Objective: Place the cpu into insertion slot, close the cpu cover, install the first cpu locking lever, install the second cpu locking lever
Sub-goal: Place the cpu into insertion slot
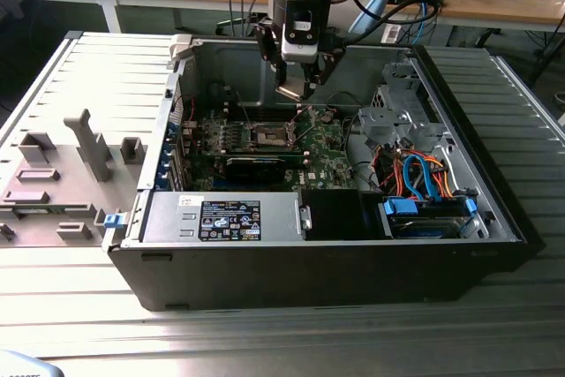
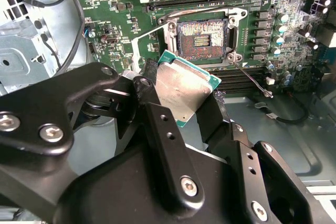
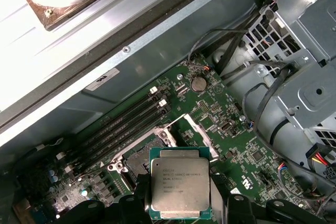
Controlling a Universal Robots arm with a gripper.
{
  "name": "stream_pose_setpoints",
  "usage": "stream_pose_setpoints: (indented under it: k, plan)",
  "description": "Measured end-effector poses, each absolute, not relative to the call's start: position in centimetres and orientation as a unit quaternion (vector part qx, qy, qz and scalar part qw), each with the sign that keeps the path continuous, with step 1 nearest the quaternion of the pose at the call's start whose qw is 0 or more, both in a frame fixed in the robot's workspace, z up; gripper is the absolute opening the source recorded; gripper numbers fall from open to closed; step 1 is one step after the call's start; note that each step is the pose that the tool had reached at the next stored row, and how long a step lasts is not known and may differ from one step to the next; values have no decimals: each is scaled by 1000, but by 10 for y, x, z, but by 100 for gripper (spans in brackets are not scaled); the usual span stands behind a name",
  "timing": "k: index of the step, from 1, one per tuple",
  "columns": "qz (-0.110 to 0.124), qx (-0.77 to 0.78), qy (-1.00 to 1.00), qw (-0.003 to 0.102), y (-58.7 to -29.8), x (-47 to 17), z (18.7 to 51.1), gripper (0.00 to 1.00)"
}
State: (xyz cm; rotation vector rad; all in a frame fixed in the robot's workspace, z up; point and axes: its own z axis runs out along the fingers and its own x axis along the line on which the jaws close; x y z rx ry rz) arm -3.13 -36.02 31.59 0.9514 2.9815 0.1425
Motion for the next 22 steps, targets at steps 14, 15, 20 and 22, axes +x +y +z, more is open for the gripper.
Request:
stream_pose_setpoints:
  k: [14, 15, 20, 22]
  plan:
    - [45, 309, 950, 5, -360, -31, 316, 55]
    - [45, 309, 950, 5, -360, -31, 316, 55]
    - [45, 312, 949, 5, -360, -31, 315, 55]
    - [45, 312, 949, 5, -360, -31, 315, 55]
